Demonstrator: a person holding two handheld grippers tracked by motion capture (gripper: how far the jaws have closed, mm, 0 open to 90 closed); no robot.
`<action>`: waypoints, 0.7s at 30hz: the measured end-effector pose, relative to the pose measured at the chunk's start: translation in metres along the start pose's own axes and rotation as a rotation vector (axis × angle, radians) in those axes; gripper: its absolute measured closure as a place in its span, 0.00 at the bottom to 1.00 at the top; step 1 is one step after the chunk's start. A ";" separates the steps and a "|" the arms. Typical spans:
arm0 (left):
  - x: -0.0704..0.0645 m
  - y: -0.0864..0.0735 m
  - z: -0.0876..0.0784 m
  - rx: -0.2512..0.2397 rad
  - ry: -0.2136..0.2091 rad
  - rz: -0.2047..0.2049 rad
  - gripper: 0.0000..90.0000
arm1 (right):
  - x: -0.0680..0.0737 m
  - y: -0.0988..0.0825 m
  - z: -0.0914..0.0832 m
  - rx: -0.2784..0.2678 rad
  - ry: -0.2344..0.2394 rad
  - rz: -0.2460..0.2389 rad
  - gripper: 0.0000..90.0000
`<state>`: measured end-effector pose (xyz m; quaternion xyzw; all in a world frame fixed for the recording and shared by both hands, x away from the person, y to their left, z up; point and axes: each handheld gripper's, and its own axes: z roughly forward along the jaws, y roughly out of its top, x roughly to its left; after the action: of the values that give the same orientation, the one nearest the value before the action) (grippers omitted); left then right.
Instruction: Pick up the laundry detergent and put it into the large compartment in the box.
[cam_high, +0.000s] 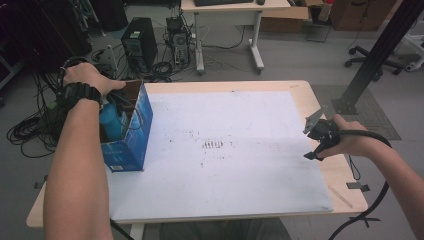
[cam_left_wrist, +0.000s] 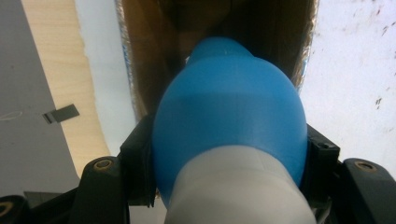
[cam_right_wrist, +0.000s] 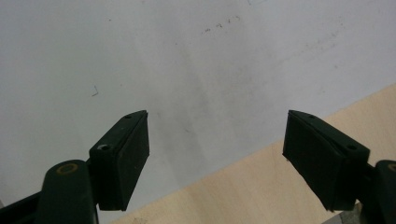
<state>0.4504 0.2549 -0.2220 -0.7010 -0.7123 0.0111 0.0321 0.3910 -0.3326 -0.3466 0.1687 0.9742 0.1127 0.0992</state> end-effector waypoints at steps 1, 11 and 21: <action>0.000 0.000 0.001 0.003 -0.002 0.000 0.42 | 0.000 0.000 0.000 0.000 -0.001 -0.001 0.25; 0.001 0.001 0.013 0.007 -0.001 0.006 0.42 | 0.001 -0.001 0.001 0.002 0.001 0.001 0.26; 0.002 0.003 0.025 0.015 0.000 0.014 0.42 | 0.002 -0.001 0.003 0.005 0.003 -0.002 0.25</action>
<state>0.4514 0.2573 -0.2474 -0.7056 -0.7074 0.0168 0.0375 0.3894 -0.3321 -0.3497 0.1679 0.9747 0.1104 0.0975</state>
